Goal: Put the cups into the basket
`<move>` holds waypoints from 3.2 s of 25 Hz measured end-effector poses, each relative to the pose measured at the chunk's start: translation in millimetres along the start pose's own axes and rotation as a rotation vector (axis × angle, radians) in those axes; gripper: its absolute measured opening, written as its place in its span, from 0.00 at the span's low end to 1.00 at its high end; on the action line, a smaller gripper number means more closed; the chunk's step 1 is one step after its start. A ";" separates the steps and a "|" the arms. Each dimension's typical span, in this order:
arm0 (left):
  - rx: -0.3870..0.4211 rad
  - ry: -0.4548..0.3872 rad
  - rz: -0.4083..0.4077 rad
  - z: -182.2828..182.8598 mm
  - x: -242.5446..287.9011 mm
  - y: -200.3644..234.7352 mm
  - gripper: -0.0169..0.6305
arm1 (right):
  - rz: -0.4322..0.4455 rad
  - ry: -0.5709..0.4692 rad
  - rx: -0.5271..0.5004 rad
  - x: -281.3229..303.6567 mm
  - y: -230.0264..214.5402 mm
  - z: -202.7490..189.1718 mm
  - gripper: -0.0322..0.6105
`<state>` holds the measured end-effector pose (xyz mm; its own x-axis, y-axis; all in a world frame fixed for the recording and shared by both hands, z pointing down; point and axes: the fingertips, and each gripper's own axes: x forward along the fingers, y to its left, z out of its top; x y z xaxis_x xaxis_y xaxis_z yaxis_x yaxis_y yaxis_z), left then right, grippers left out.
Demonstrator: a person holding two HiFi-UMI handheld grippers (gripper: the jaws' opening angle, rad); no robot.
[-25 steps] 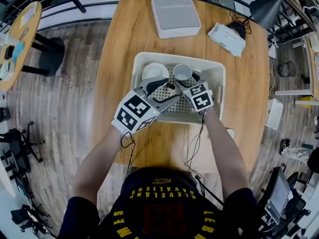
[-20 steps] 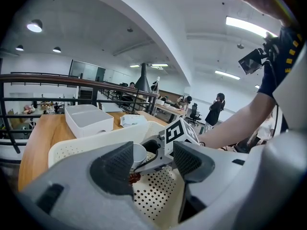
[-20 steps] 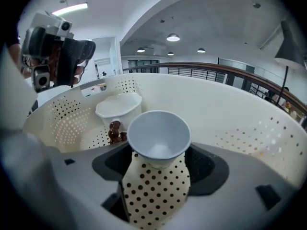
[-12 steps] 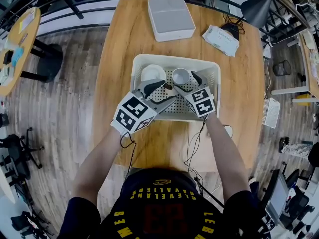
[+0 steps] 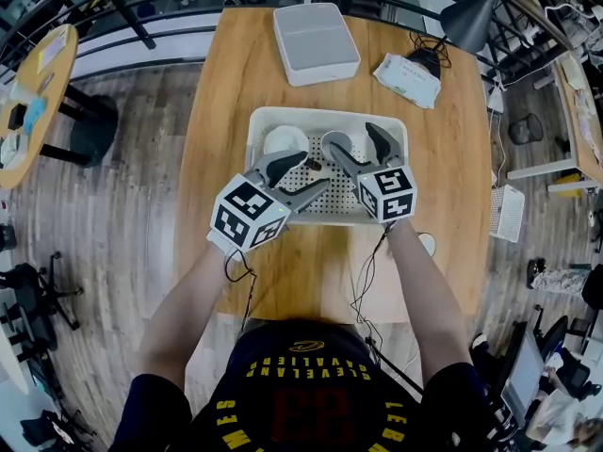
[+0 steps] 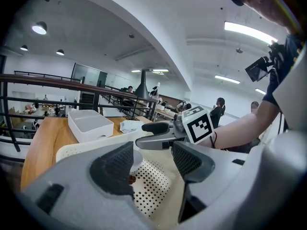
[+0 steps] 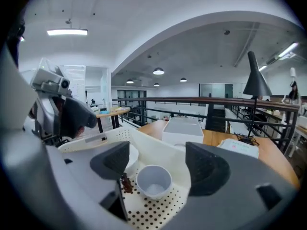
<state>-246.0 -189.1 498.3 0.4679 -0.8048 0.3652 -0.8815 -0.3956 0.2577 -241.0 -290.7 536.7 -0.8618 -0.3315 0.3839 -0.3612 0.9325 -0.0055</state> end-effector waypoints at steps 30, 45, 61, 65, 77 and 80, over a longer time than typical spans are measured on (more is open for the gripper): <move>0.212 -0.436 -0.027 114.2 -103.6 -148.1 0.05 | -0.173 -0.383 0.018 -221.9 99.0 117.7 0.07; 0.256 -0.537 -0.073 132.7 -113.3 -242.0 0.04 | -0.341 -0.508 -0.002 -340.7 110.0 120.0 0.07; 0.309 -0.548 -0.134 150.0 -59.1 -329.5 0.04 | -0.381 -0.555 0.003 -423.3 58.1 99.0 0.07; 0.319 -0.544 -0.143 152.9 -45.7 -343.1 0.04 | -0.390 -0.557 0.016 -436.6 46.3 90.9 0.07; 0.274 -0.530 -0.197 151.4 -0.8 -378.9 0.05 | -0.433 -0.557 0.066 -477.8 11.3 58.7 0.07; 0.272 -0.522 -0.193 150.0 10.5 -384.6 0.05 | -0.444 -0.555 0.077 -488.8 1.5 50.2 0.07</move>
<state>88.5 -111.8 268.8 0.5885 -0.7907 -0.1688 -0.8008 -0.5988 0.0131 161.8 -134.4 302.8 -0.6742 -0.7207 -0.1618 -0.7264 0.6865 -0.0312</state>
